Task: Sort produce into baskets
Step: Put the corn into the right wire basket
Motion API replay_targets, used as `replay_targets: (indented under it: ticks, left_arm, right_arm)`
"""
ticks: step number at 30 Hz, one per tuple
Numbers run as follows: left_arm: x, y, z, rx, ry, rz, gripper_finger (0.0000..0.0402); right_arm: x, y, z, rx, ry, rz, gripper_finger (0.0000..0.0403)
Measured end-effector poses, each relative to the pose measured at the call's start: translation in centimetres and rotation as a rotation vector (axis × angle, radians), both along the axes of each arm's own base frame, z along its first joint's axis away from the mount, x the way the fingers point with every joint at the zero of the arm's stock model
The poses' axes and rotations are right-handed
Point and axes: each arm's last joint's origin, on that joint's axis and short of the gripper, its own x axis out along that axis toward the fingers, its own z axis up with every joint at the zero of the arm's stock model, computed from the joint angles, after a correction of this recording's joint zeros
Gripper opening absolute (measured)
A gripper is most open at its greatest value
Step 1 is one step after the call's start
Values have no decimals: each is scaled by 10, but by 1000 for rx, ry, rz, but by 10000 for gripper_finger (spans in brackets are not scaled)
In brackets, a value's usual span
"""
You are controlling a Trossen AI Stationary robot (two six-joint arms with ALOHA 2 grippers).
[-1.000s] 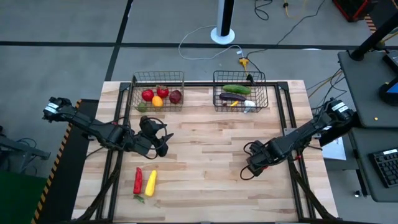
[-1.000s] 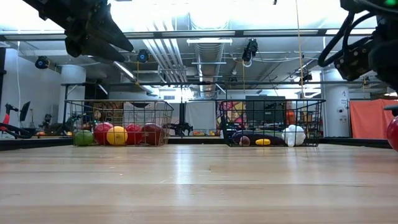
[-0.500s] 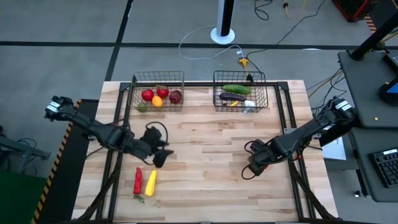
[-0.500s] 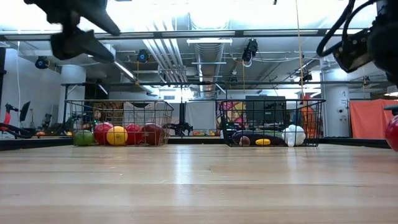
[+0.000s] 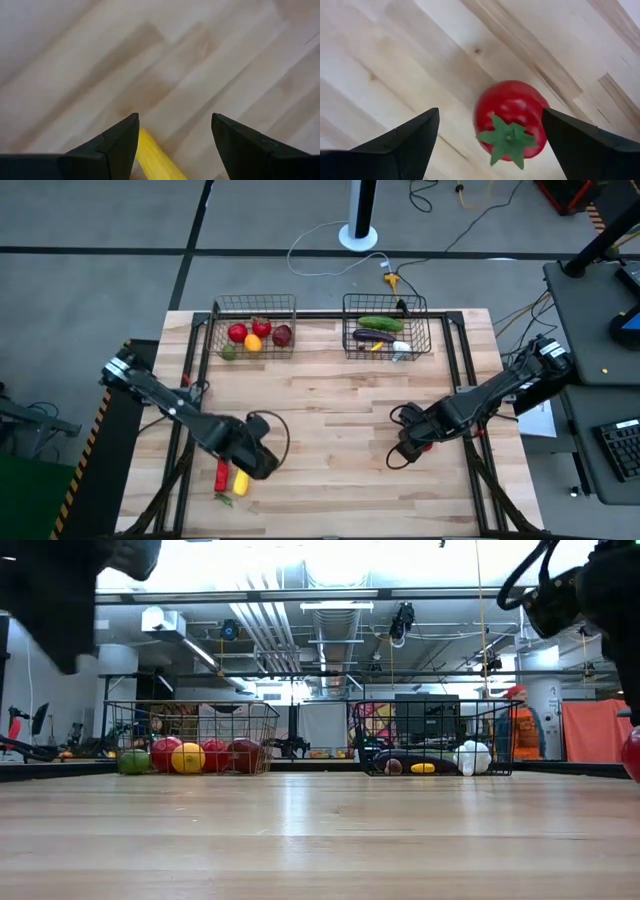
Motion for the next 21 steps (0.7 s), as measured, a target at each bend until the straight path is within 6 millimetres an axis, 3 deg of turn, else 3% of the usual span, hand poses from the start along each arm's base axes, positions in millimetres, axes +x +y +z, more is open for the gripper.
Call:
replay_targets:
  ticks: [10,21]
  left_arm:
    - [-1,-33,-31,16,205,69,231]
    - [0,-47,-76,41,322,88,231]
  right_arm:
    - [10,3,18,-20,-85,72,339]
    - [15,3,27,-34,-125,115,336]
